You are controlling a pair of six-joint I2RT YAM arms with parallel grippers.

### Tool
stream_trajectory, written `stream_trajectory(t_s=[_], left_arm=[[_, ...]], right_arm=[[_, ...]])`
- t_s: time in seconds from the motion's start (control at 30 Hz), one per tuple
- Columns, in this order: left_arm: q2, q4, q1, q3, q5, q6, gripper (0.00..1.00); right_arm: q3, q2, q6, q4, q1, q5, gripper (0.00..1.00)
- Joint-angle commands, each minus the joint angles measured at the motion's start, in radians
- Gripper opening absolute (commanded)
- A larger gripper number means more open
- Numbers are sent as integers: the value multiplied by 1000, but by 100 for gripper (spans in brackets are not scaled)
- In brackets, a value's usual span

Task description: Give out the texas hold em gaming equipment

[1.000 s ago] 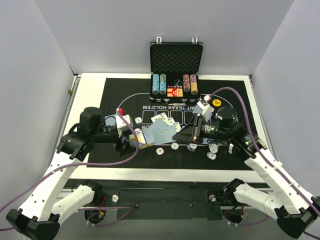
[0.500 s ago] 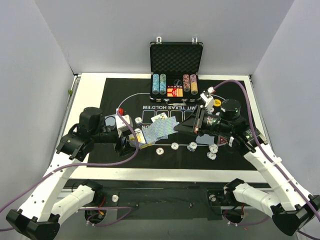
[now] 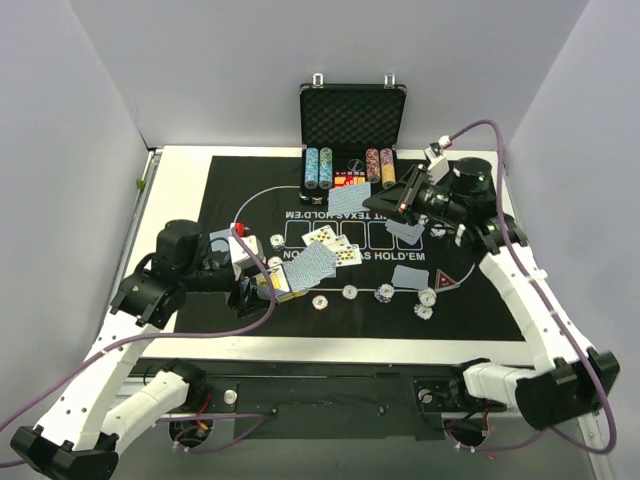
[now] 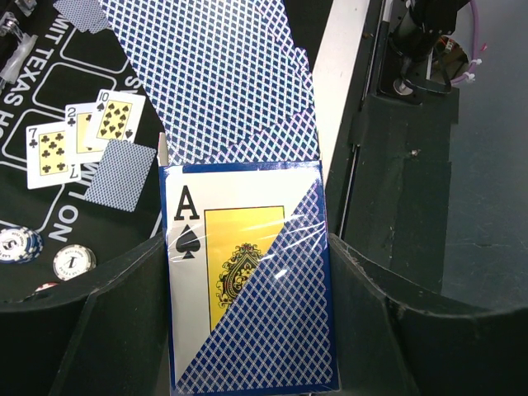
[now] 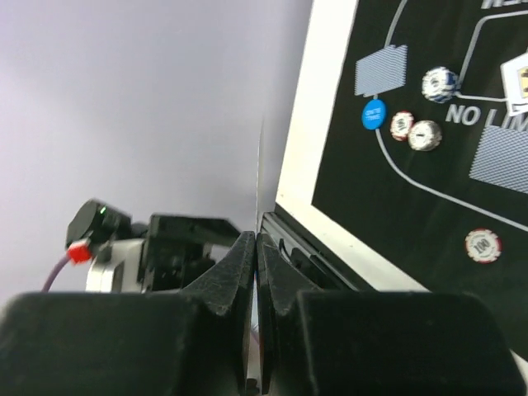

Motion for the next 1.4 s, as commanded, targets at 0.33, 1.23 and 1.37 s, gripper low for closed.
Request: stream_trajectory(t_s=[0.33, 1.23, 1.37], left_arm=[[-63, 4, 8, -27, 30, 11, 0], [-102, 37, 19, -107, 39, 13, 0], [-102, 35, 19, -107, 45, 19, 0]], right_arm=[[-83, 437, -85, 159, 88, 96, 0], [114, 336, -355, -335, 236, 503, 37], [199, 324, -418, -462, 288, 527, 37]])
